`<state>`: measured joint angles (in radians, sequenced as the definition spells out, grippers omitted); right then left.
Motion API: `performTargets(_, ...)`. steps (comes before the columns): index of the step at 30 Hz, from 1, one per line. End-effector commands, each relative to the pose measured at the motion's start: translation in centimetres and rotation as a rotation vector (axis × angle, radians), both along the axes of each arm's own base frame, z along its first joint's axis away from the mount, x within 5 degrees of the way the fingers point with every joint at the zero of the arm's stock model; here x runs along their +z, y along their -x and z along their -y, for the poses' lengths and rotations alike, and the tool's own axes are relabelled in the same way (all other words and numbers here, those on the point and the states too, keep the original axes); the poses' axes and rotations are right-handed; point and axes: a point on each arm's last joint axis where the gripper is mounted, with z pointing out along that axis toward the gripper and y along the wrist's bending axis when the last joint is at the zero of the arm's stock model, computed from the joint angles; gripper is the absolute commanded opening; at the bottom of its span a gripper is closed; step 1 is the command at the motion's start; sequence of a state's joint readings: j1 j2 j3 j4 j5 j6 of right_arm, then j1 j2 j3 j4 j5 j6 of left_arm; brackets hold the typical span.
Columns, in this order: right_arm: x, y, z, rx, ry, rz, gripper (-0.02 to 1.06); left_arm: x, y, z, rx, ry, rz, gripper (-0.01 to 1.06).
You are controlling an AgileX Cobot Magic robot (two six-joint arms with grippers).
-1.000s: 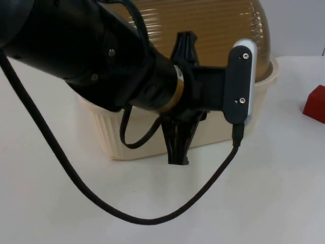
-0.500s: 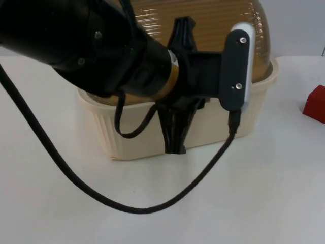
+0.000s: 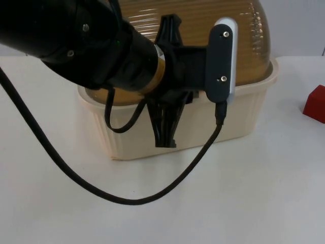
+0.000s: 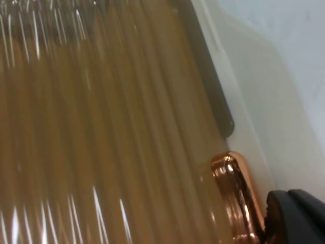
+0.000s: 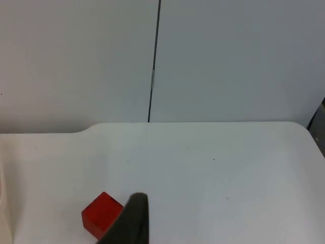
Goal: Open the box lid with the left hand, place the block into the box with the right hand, then close the box lid with the left hand.
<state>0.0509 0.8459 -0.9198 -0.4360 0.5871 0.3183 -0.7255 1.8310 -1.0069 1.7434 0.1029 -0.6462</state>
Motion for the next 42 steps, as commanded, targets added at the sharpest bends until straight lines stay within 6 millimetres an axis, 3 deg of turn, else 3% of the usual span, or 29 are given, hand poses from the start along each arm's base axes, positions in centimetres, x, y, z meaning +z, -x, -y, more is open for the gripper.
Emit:
performTargets(1, 0.3, 0.0, 0.1, -0.004, -0.001, 0.015, 1.04, -0.3, -0.1, -0.2, 0.000, -0.002, -0.011, 0.00)
performTargets(33, 0.2, 0.0, 0.1, -0.008, -0.003, 0.008, 1.04, -0.1, -0.5, -0.6, 0.052, -0.033, 0.033, 0.00)
performTargets(42, 0.2, 0.0, 0.1, -0.008, -0.003, 0.008, 1.04, 1.8, -1.8, -0.2, 0.162, 0.058, 0.075, 0.00)
